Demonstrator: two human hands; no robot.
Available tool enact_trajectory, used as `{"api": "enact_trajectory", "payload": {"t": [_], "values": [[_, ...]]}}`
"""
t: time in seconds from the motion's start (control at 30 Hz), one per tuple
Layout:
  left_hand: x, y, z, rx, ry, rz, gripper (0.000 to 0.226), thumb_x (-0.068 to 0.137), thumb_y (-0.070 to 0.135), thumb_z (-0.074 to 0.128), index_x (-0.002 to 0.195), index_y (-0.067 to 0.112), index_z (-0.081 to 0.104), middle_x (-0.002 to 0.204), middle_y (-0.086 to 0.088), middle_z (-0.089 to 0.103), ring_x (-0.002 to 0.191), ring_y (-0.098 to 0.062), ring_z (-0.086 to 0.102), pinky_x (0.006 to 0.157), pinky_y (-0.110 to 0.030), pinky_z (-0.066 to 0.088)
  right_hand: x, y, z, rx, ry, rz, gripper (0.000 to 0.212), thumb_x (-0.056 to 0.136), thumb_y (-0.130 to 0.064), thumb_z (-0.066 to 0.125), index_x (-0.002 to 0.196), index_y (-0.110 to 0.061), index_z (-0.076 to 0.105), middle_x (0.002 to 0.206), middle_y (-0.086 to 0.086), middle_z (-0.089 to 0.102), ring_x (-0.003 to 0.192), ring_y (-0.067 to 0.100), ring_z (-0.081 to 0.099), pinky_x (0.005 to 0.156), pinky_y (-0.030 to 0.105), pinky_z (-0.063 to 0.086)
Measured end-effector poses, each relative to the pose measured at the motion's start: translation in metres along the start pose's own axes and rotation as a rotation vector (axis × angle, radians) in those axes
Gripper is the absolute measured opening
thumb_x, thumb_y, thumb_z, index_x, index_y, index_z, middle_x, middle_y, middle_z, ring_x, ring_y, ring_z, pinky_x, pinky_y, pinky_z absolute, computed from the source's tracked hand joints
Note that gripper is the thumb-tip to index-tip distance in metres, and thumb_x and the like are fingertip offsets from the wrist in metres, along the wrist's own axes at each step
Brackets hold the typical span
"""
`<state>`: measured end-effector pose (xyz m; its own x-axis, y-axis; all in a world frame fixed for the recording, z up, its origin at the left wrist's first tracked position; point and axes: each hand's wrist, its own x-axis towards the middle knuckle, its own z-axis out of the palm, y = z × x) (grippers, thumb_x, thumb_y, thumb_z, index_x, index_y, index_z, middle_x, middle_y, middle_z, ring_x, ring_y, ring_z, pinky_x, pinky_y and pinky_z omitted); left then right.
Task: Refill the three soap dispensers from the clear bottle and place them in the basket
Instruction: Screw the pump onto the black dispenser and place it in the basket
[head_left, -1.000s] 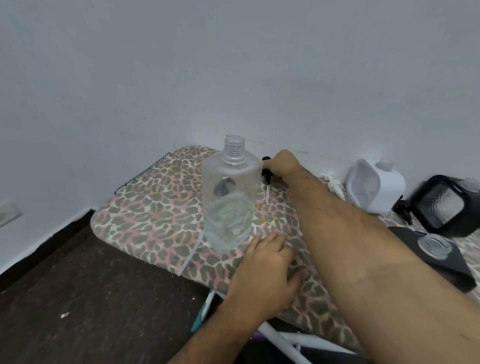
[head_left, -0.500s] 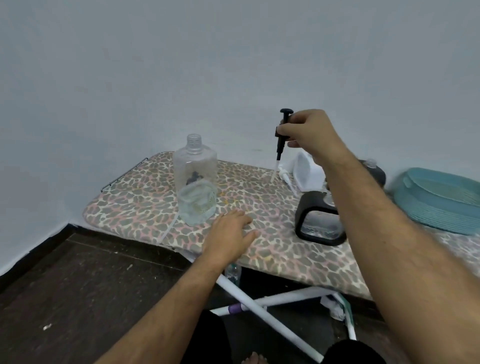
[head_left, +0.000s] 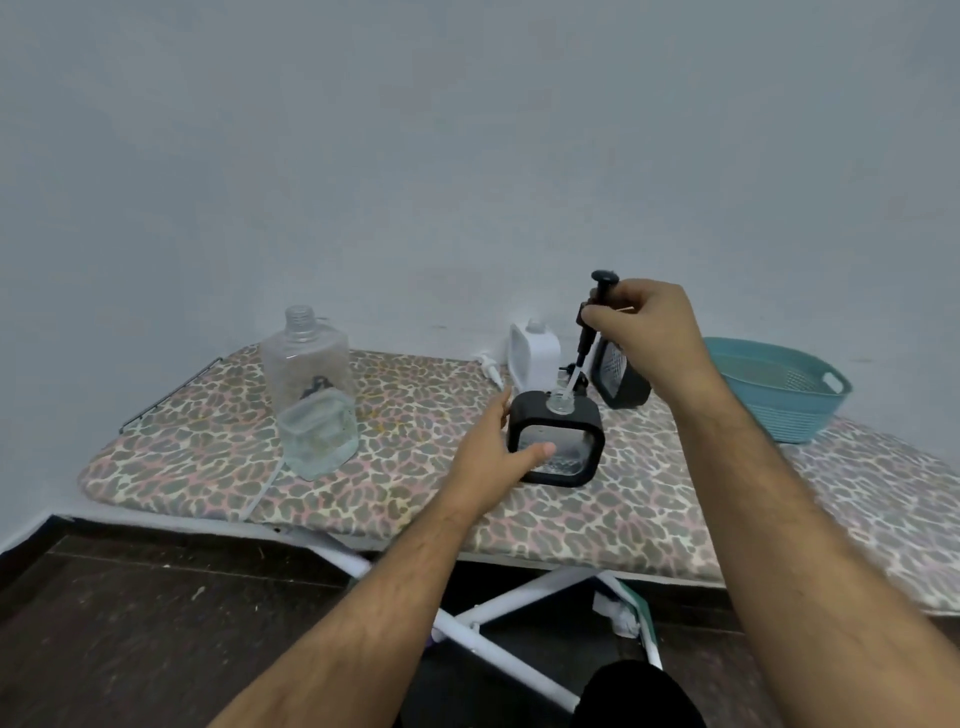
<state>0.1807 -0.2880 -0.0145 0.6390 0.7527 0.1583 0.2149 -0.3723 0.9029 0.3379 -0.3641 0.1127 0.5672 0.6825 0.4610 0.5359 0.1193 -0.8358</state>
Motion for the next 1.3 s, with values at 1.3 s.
{"api": "enact_trajectory", "payload": {"t": [1.3], "values": [[0.044,-0.031,0.000,-0.198,0.003,0.007,0.070,0.066,0.061,0.072,0.127,0.032,0.058,0.119,0.008,0.067,0.110,-0.011,0.064,0.095,-0.041,0.055,-0.026,0.091,0.029,0.296,-0.276,0.259,0.054,0.078,-0.005,0.078,0.127,-0.015,0.057,0.115,0.008,0.070,0.106,0.017,0.068,0.092,0.030,0.054]]}}
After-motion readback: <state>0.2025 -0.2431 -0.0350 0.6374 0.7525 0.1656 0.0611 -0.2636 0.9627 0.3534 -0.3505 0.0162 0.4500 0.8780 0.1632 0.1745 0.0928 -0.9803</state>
